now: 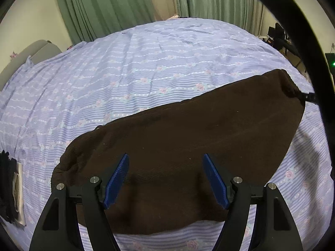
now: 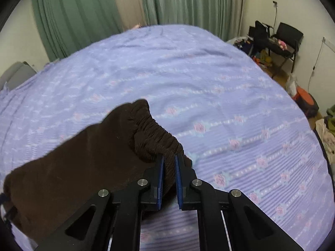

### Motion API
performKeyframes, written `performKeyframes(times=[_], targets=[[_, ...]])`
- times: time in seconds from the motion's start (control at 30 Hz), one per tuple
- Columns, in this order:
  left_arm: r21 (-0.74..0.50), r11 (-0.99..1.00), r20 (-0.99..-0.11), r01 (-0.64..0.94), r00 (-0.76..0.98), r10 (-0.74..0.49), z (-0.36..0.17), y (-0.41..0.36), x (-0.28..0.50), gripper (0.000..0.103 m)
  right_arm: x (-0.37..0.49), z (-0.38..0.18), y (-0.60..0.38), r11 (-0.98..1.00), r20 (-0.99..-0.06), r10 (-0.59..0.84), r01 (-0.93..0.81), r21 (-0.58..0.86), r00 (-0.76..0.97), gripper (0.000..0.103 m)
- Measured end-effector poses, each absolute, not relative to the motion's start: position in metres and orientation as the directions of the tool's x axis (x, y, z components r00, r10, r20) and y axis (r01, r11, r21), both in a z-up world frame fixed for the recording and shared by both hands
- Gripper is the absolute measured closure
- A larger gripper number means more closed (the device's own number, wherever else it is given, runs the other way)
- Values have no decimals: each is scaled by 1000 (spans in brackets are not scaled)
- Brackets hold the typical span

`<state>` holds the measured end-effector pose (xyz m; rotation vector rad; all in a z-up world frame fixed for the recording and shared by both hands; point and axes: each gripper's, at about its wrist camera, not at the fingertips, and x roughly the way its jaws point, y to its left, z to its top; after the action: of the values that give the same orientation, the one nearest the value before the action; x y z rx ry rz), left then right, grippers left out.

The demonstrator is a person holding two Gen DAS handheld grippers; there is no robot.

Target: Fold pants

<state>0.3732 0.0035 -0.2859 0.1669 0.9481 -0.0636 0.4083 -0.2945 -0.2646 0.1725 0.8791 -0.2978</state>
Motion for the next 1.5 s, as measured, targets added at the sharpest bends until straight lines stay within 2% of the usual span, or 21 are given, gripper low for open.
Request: performKeyframes(times=[0.17,0.23,0.3,0.37,0.43,0.47,0.53,0.63,0.77,0.93,1.07,1.13,1.17,1.23,1.33,1.43,1.5], targets=[[99,989,-858,110,513,29,-310,11,386,30,416,-286,-296,941,-819,-203,339,-10,537,89],[83,992,-882,99,471,27,-325,15,389,30,415,-288,-296,940,-824,-208,341,-20,527,70],[77,993,-891,90,453,28,-331,18,388,30,409,-284,-294,935,-820,-233,352,-41,522,61],[85,993,-884,82,466,37,-322,17,384,30,394,-267,-289,940,-784,-227,341,-20,578,57],[89,992,-863,87,505,34,-306,14,375,30,377,-252,-289,939,-740,-216,344,23,638,27],[83,992,-852,94,523,22,-298,12,369,29,370,-248,-291,935,-721,-209,352,51,661,24],[57,991,-838,124,545,-20,-287,4,356,29,364,-247,-298,931,-703,-160,342,126,693,24],[6,985,-836,174,541,-90,-286,-13,341,30,376,-264,-309,924,-729,-73,321,207,681,24],[-14,974,-849,227,513,-132,-297,-37,343,41,396,-287,-322,900,-740,4,319,296,673,24],[-35,975,-830,221,537,-152,-294,-52,355,42,407,-308,-345,813,-716,69,377,443,695,24],[-12,972,-813,235,563,-146,-290,-64,371,42,418,-336,-353,712,-688,211,373,595,694,23],[-8,970,-801,244,579,-152,-286,-66,381,42,422,-345,-353,685,-675,230,376,624,701,24],[-1,970,-796,245,586,-149,-285,-67,385,42,423,-347,-353,673,-668,235,377,636,706,28],[7,966,-788,258,596,-153,-283,-70,395,42,422,-349,-357,635,-651,252,385,669,716,53],[-6,958,-783,287,594,-183,-287,-81,406,43,411,-351,-366,526,-584,301,380,761,754,66],[-34,956,-797,290,570,-201,-295,-85,414,44,388,-335,-368,462,-522,280,363,809,806,67],[-57,963,-802,265,562,-202,-300,-77,418,44,376,-320,-363,511,-546,236,375,774,804,67]])
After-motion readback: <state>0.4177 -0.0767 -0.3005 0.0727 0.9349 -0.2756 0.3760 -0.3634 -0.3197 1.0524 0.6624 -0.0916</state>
